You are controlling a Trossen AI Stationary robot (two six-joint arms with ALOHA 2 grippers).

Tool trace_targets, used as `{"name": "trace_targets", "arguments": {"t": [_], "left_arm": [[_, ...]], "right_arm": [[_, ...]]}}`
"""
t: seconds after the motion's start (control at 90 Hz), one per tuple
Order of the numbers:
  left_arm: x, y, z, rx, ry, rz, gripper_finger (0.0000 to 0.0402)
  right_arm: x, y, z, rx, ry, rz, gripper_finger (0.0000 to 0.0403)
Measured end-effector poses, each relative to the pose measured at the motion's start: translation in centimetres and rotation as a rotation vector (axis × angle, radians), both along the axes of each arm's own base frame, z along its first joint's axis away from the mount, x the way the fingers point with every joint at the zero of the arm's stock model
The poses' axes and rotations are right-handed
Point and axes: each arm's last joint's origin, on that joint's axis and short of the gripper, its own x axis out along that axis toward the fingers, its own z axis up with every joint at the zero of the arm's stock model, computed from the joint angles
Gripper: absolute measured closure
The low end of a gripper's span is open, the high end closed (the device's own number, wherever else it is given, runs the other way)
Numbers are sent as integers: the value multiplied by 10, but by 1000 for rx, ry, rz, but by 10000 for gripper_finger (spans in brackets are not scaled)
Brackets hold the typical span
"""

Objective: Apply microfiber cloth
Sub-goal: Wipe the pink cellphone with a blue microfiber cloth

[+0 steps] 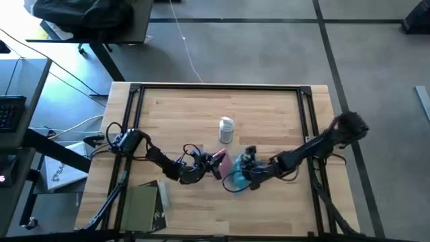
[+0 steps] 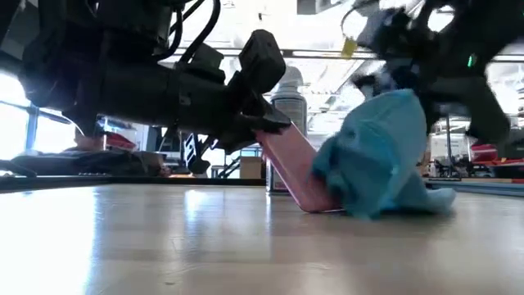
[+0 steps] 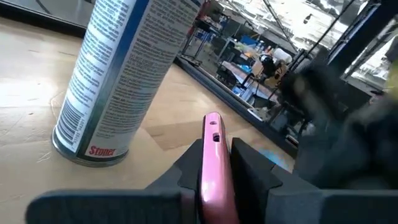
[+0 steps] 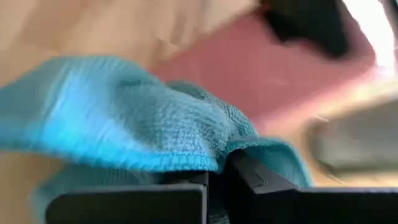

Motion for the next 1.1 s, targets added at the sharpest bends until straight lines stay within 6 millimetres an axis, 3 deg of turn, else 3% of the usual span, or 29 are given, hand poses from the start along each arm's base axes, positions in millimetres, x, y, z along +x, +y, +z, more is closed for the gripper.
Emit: {"name": "trace_targets", "arguments": {"t": [0.111, 0.278, 0.433, 0.522, 0.622, 0.856, 0.978, 1.1], "left_arm": [[0, 0, 0, -1, 0, 0, 360], [0, -1, 0, -5, -3, -1, 360], [-1, -1, 0, -7, -4, -4, 360], [-1, -1, 0, -7, -4, -5, 360], [-1, -3, 0, -7, -5, -7, 360], [-3, -6, 0, -13, -8, -19, 360], [-4, -9, -1, -14, -9, -25, 360], [-4, -9, -1, -15, -9, -26, 360]], "right_arm": [[-19, -10, 35, -86, 90, -52, 403], [-35, -22, 76, -214, 89, -124, 403], [-29, -20, 84, -203, 14, -114, 403], [-33, -23, 83, -332, 65, -129, 403], [-40, -26, 106, -442, 46, -209, 403], [-56, -32, 160, -392, -6, -268, 403], [-68, -37, 178, -405, -50, -313, 403], [-77, -40, 186, -286, -119, -347, 403]]}}
